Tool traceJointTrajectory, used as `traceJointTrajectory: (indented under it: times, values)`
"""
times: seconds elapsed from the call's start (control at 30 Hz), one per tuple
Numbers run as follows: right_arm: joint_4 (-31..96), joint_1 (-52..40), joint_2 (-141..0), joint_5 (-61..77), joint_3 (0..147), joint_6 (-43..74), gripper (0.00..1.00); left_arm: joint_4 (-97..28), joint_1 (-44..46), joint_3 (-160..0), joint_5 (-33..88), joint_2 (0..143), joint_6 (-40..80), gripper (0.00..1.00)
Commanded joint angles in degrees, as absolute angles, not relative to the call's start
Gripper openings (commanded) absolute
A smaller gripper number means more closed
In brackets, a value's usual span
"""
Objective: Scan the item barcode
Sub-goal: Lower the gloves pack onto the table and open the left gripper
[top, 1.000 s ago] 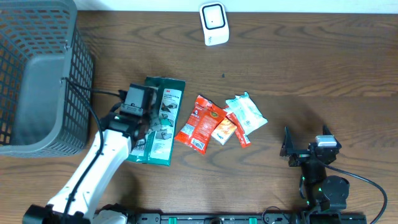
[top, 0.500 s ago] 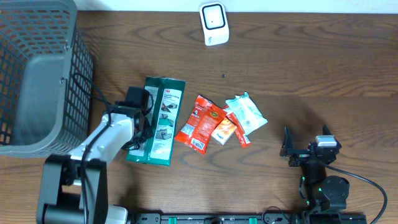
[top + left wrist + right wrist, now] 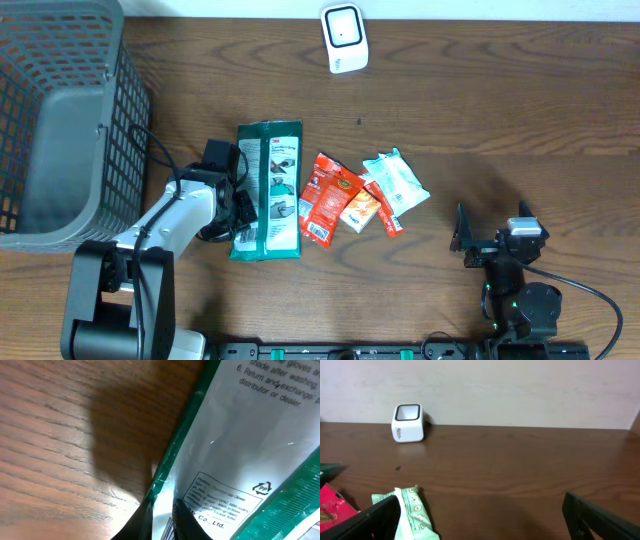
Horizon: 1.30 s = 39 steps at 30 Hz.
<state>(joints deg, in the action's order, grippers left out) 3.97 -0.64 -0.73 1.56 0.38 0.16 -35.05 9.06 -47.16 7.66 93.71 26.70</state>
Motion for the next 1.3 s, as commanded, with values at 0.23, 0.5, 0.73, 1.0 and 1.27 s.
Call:
traceJointTrajectory:
  times: [0.23,0.5,0.73,1.0,1.27]
  values:
    - [4.14,0.01,-0.67,1.8,0.32,-0.45,0.99,-35.79,8.91,-50.78,6.42,89.23,25.5,0.33]
    - [4.14,0.01,-0.67,1.8,0.32,-0.45,0.99,-35.73,10.35,-50.85,7.11,85.06,25.58,0.34]
    - [4.14,0.01,-0.67,1.8,0.32,-0.45,0.99,-33.32,15.51,-50.78,7.07,86.19,26.46,0.34]
    - [4.14,0.01,-0.67,1.8,0.32,-0.45,0.99,-29.58,19.97,-50.74,6.39,89.17,27.97,0.34]
    - [4.14,0.01,-0.67,1.8,0.32,-0.45,0.99,-29.23,20.23,-50.74,0.69,95.2,27.9,0.34]
